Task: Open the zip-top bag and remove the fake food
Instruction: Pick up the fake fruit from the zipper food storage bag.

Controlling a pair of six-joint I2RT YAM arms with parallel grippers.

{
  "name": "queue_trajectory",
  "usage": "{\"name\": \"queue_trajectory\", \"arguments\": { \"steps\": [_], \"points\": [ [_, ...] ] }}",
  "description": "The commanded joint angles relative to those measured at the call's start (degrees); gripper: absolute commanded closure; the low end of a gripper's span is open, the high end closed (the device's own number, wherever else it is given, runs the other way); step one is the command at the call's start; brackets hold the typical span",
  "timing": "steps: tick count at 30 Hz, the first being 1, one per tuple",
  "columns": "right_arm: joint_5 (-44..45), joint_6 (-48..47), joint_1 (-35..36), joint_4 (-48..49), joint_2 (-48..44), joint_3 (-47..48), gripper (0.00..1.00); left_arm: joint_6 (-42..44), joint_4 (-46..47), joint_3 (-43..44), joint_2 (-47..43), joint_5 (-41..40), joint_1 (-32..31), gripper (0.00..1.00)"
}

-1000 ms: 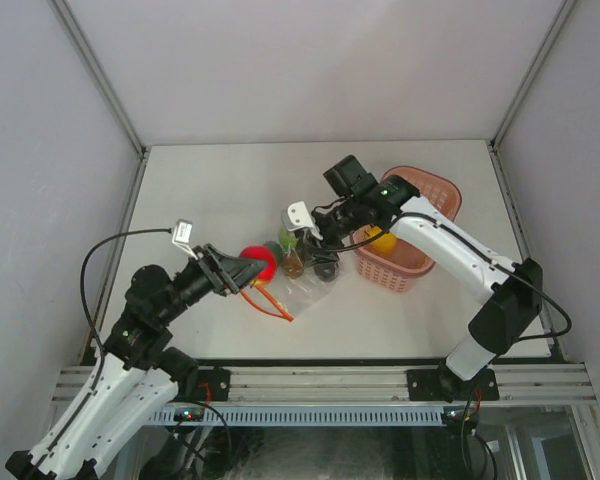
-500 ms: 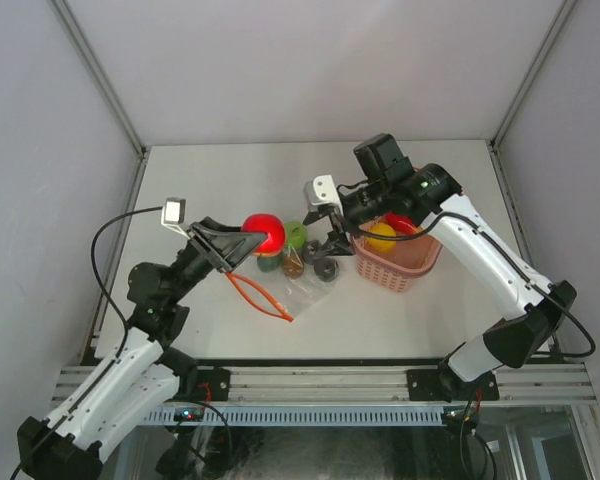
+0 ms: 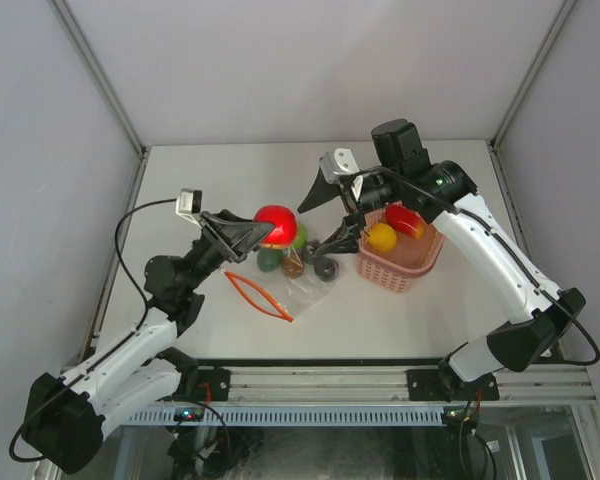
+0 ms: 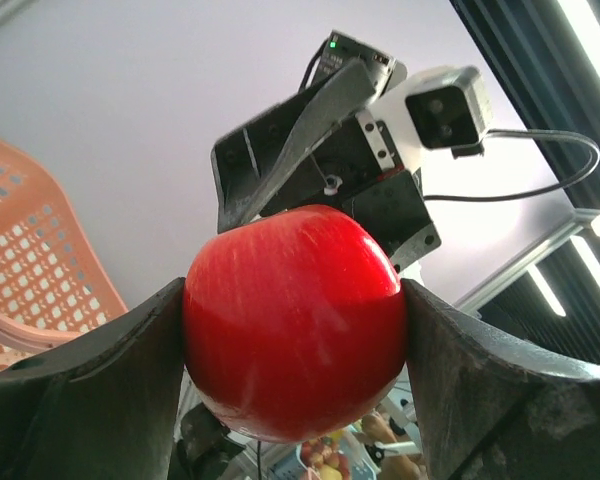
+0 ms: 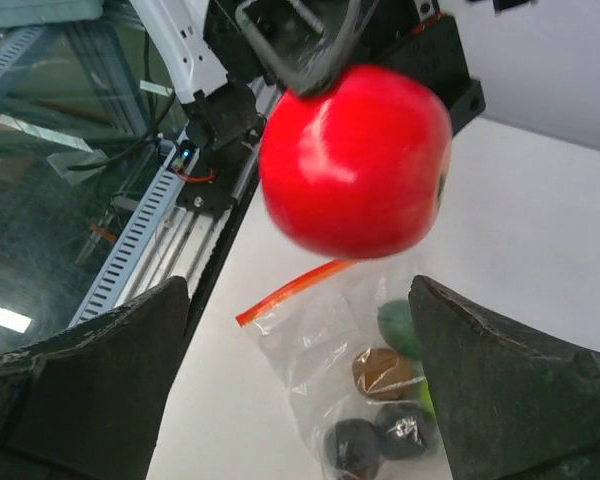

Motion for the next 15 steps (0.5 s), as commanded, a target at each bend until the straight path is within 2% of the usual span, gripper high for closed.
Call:
{"name": "queue_trajectory", "arguments": {
  "steps": [1, 5, 10, 15],
  "points": [
    [-2.47, 6.51, 1.59, 7.03, -0.95, 1.46, 0.08, -0.94, 5.73, -0.46, 1.67, -1.43, -2.94, 0.89],
    [0.59, 8.71, 3.92, 8.79, -1.03, 0.97, 0.08, -0.77, 6.74, 0.77, 4.06, -1.94, -4.69, 0.89],
    [2.65, 16.41, 4.72, 15.19, -1.09, -0.82, 0.08, -0.03, 6.77, 1.4, 5.36, -3.06, -6.55, 0.89],
    [5.16, 16.16, 6.75, 15.95, -1.45, -3.16, 0.08, 0.07, 6.76, 1.61, 5.82, -3.93, -7.65, 0.89]
  ]
}}
